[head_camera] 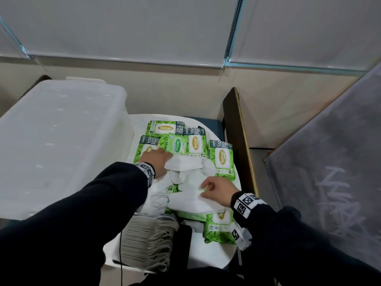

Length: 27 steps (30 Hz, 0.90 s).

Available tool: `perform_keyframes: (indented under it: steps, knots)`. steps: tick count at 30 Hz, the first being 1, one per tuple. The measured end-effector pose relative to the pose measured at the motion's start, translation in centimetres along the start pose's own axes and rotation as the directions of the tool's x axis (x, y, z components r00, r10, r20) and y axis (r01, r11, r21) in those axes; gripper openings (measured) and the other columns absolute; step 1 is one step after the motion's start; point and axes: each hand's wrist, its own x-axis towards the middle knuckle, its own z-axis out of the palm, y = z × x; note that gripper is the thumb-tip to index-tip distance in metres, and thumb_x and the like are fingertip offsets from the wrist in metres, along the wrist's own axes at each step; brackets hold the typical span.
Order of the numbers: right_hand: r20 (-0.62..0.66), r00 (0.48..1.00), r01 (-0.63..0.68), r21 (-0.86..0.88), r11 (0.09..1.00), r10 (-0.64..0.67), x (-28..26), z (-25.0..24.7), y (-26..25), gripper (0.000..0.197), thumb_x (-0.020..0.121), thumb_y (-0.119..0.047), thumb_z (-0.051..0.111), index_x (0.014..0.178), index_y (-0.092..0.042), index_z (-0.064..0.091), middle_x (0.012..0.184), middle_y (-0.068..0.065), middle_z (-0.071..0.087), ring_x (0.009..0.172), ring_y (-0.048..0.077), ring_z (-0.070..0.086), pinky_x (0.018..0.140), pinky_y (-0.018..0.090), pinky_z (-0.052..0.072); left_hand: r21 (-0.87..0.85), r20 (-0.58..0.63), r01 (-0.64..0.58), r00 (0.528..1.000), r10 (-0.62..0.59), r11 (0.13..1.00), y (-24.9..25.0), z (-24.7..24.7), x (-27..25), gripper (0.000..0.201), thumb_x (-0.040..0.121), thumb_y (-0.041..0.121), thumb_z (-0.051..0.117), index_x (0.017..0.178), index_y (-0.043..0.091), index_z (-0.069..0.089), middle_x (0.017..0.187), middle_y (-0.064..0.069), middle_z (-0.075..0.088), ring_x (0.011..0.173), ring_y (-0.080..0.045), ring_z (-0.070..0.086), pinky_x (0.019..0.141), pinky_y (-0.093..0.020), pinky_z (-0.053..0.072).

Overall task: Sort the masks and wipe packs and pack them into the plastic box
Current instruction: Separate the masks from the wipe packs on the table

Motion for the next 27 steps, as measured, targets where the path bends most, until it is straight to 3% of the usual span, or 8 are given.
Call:
perform_keyframes:
  steps: [2,5,9,12,14,18,22,27]
  knots:
    - [0.058,0.998,0.008,0.014,1.000,-0.009,-0.5,0.9,0.2,0.021,0.082,-0.032,0.083,0.099,-0.025,0.074,0.084,-0.007,0.071,0.075,0.009,0.064,0.079,0.030,0.054,-0.018,-0.069,0.009,0.998,-0.010,1.000,-0.2,-0.2,0.1,0.032,0.096,0.044,0.052,0.124,0.034,0.065,0.117,0.001,0.065,0.103,-0.026,0.064,0.088,-0.040,0.050]
    - [0.027,1.000,0.007,0.106,0.994,-0.010,-1.2,1.1,0.2,0.014,0.085,-0.026,0.081,0.098,-0.021,0.076,0.085,-0.002,0.068,0.077,0.009,0.063,0.074,0.025,0.050,-0.382,-0.173,0.093,0.970,-0.170,0.920,-0.4,-2.4,-1.0,0.030,0.101,0.034,0.046,0.094,0.020,0.071,0.086,-0.002,0.069,0.084,-0.027,0.066,0.074,-0.034,0.051]
    - [-0.002,1.000,-0.023,0.543,0.839,0.028,-0.8,0.1,-2.6,0.019,0.092,-0.026,0.076,0.102,-0.010,0.075,0.093,0.013,0.076,0.079,0.016,0.070,0.072,0.035,0.055,-0.753,-0.260,0.070,0.882,-0.393,0.655,-0.1,-5.1,-4.0,0.022,0.099,0.028,0.057,0.089,0.015,0.071,0.075,-0.003,0.067,0.073,-0.024,0.060,0.067,-0.033,0.047]
    - [0.015,0.998,-0.050,0.800,0.598,0.063,0.4,0.0,-5.8,0.030,0.092,-0.035,0.076,0.109,-0.011,0.072,0.106,0.012,0.077,0.091,0.024,0.074,0.080,0.042,0.059,-0.968,-0.102,-0.022,0.946,-0.309,0.252,2.3,-4.9,-6.6,0.010,0.096,0.019,0.067,0.094,0.013,0.075,0.073,-0.001,0.069,0.065,-0.020,0.062,0.061,-0.027,0.049]
    - [0.001,0.996,-0.042,0.886,0.462,0.090,1.0,0.4,-7.4,0.035,0.093,-0.030,0.076,0.118,-0.006,0.070,0.111,0.016,0.076,0.100,0.033,0.074,0.087,0.050,0.061,-0.990,-0.003,0.023,0.984,-0.180,0.142,3.7,-3.6,-7.8,0.007,0.094,0.019,0.070,0.097,0.014,0.074,0.077,-0.003,0.072,0.070,-0.020,0.065,0.062,-0.030,0.052]
    - [-0.048,0.971,-0.052,0.914,0.402,0.235,0.7,1.2,-8.4,0.026,0.097,-0.017,0.070,0.119,-0.004,0.064,0.104,0.016,0.074,0.090,0.034,0.074,0.066,0.049,0.064,-0.955,-0.021,0.065,0.958,-0.286,0.288,2.2,-1.4,-7.8,0.022,0.097,0.038,0.066,0.093,0.017,0.074,0.084,0.000,0.075,0.075,-0.018,0.068,0.076,-0.037,0.055]
    - [-0.031,0.957,-0.081,0.927,0.366,0.289,-0.1,1.1,-6.8,0.027,0.094,-0.015,0.073,0.118,-0.008,0.064,0.113,0.019,0.074,0.100,0.035,0.074,0.064,0.047,0.064,-0.420,-0.003,0.269,0.955,-0.297,0.867,-2.3,0.3,-7.5,0.038,0.091,0.050,0.067,0.120,0.025,0.060,0.116,0.000,0.066,0.100,-0.022,0.064,0.086,-0.035,0.053]
    - [-0.048,0.955,-0.066,0.928,0.366,0.294,-1.4,1.3,-6.2,0.034,0.091,-0.009,0.076,0.123,-0.002,0.065,0.118,0.022,0.074,0.098,0.033,0.074,0.068,0.045,0.063,-0.152,0.138,0.268,0.959,-0.248,0.951,-3.3,1.8,-7.3,0.055,0.085,0.027,0.065,0.136,0.025,0.044,0.113,-0.005,0.068,0.097,-0.029,0.067,0.081,-0.037,0.056]
